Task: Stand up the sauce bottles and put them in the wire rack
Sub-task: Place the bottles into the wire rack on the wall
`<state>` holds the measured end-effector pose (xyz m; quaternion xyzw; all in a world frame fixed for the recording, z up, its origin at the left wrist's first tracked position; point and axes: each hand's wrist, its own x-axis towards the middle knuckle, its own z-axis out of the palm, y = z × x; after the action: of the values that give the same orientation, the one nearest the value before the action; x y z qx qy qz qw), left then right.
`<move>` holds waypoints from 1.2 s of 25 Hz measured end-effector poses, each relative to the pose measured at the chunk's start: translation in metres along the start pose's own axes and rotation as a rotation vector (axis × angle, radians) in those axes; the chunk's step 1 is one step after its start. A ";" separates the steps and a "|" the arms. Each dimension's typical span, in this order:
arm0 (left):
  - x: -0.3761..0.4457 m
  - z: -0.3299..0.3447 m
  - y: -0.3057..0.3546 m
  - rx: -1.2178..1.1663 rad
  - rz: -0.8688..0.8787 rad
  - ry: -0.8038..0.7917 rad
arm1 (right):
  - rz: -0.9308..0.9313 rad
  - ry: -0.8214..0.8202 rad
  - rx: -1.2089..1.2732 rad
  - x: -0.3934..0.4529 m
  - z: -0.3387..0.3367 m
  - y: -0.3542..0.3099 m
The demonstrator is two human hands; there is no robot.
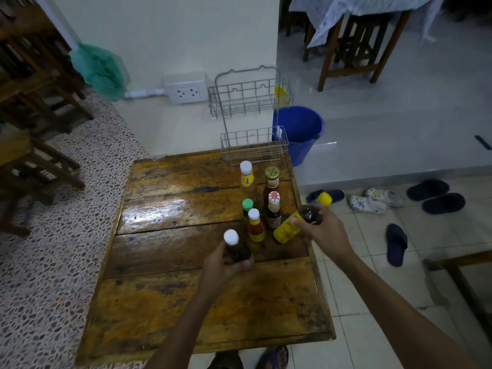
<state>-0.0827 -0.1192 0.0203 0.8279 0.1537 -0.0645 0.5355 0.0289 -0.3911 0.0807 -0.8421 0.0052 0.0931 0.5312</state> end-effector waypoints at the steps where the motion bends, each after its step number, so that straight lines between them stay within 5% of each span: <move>1: 0.008 -0.011 0.012 -0.003 0.020 0.033 | -0.025 0.013 0.038 0.008 -0.013 -0.016; 12: 0.175 -0.116 0.160 -0.098 0.310 0.215 | -0.396 0.024 -0.085 0.165 -0.043 -0.174; 21: 0.303 -0.082 0.079 -0.066 0.186 0.230 | -0.517 -0.082 -0.382 0.278 0.053 -0.088; 30: 0.389 -0.061 0.067 0.016 0.256 0.220 | -0.521 -0.134 -0.487 0.361 0.121 -0.045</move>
<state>0.3026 -0.0176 -0.0014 0.8471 0.1041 0.0942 0.5125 0.3707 -0.2309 0.0117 -0.9090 -0.2668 0.0081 0.3202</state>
